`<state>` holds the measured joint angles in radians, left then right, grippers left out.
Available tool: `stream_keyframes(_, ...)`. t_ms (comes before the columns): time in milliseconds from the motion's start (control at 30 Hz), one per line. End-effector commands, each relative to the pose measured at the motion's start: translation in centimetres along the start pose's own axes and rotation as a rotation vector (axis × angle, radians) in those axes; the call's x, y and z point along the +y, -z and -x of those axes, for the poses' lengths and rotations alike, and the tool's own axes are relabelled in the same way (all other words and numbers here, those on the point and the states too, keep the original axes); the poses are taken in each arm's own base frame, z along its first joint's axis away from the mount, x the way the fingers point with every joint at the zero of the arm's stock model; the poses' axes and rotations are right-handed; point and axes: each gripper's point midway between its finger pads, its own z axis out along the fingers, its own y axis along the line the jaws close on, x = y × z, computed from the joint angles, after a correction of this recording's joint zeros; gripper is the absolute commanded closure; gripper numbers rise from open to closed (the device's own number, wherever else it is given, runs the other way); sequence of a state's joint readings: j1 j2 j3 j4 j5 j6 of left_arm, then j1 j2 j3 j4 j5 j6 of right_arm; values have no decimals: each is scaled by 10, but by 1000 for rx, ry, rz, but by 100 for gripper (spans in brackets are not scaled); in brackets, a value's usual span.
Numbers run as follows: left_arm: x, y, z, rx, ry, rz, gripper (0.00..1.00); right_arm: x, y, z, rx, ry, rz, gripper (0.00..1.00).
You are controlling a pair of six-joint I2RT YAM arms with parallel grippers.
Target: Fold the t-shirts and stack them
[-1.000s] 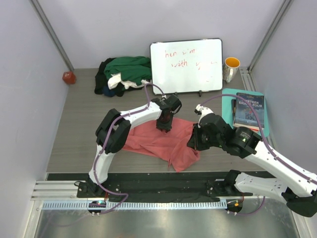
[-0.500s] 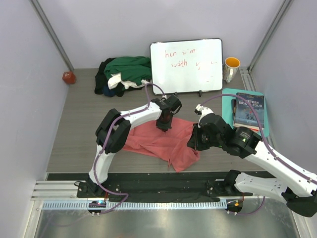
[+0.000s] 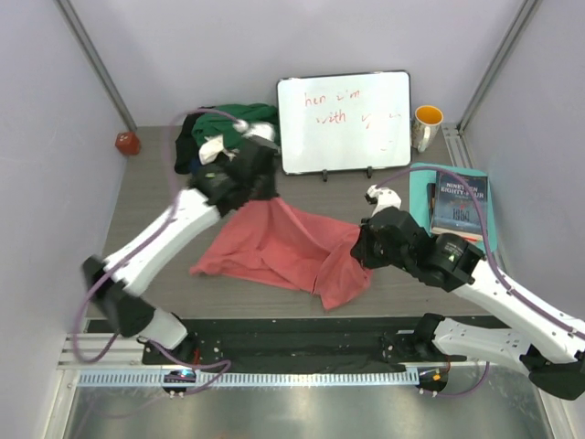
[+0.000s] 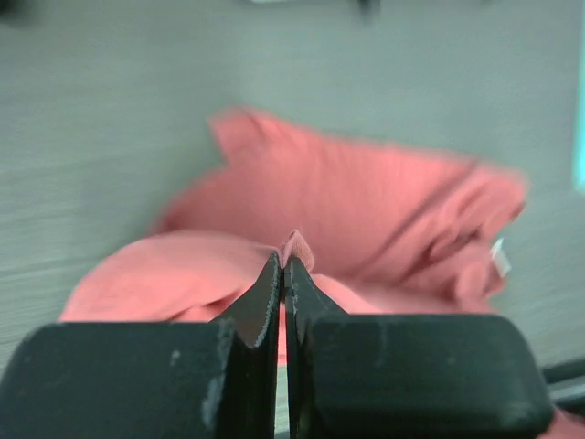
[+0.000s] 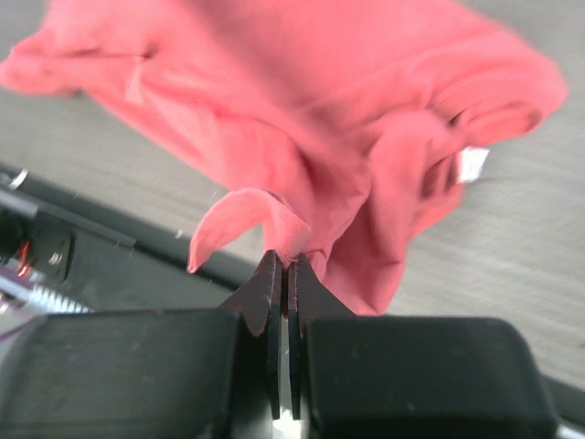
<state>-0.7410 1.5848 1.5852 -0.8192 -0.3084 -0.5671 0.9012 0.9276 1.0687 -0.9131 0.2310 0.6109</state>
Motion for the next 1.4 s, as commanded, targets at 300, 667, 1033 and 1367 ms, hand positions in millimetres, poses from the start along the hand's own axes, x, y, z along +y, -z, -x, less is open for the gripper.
stream_keyframes(300, 198, 257, 92, -598, 275, 460, 100, -37, 120, 200, -625, 64, -354, 99)
stream_keyframes(667, 225, 323, 107, -753, 323, 566, 100, -23, 211, 256, -861, 96, -273, 99)
stream_keyframes(1033, 227, 358, 127, -832, 316, 568, 100, 42, 215, 278, -861, 203, 20, 99)
stream_keyframes(1367, 220, 345, 132, -825, 313, 539, 100, 53, 225, 287, -892, 234, 58, 99)
